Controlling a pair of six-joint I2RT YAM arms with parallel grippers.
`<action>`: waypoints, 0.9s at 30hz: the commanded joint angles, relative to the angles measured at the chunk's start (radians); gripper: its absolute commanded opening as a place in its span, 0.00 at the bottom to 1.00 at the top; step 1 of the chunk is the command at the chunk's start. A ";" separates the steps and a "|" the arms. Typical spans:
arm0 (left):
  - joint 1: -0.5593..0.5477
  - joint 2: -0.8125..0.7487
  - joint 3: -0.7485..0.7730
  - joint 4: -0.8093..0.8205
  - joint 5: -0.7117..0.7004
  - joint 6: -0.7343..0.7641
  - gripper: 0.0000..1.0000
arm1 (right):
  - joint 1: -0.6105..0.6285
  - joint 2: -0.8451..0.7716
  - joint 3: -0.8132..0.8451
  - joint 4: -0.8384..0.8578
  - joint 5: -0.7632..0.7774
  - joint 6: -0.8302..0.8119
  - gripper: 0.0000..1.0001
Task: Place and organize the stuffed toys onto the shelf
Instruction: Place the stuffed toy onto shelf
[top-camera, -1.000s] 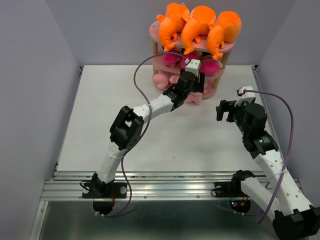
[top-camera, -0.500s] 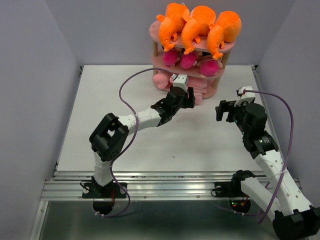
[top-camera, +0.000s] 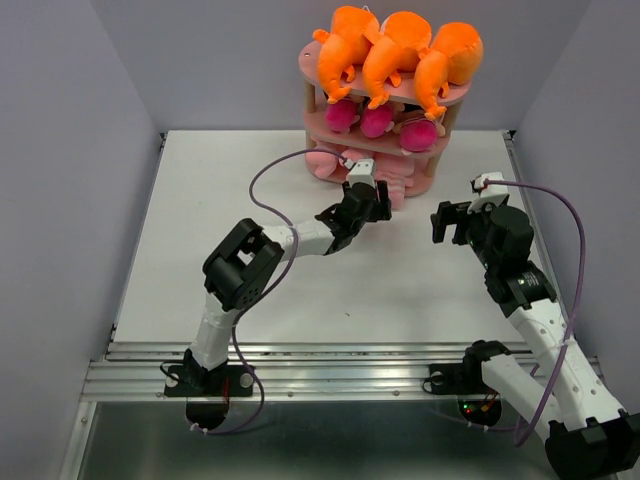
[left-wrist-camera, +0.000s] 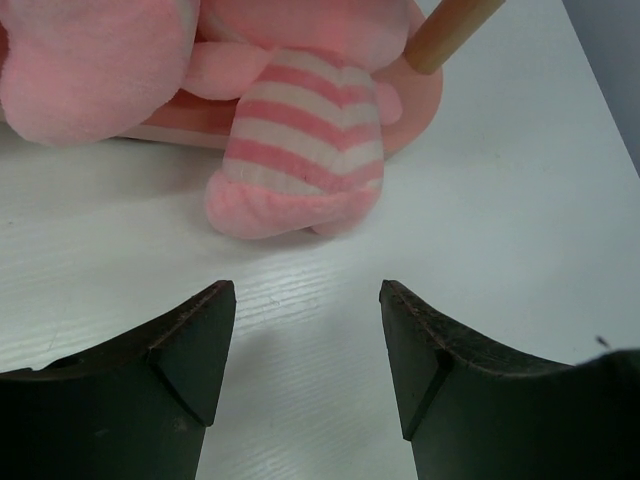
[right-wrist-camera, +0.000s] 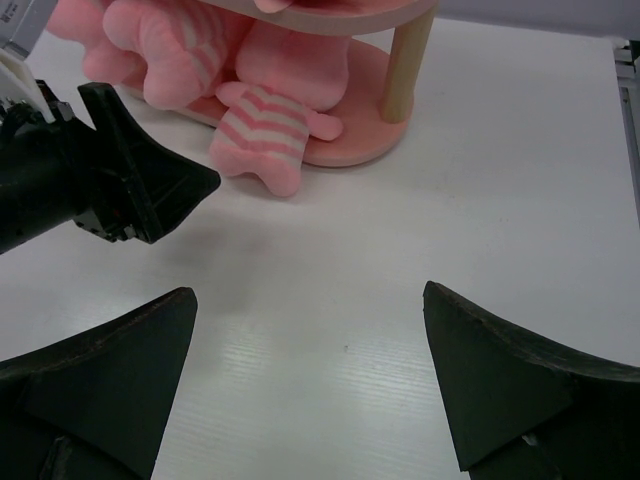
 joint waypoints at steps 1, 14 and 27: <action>-0.001 0.026 0.082 0.063 -0.063 -0.038 0.70 | -0.005 -0.005 -0.007 0.059 0.001 -0.016 1.00; 0.039 0.139 0.177 0.062 -0.036 -0.121 0.70 | -0.005 -0.008 -0.008 0.059 0.006 -0.017 1.00; 0.051 0.205 0.242 0.036 -0.033 -0.097 0.61 | -0.005 -0.008 -0.011 0.059 0.015 -0.019 1.00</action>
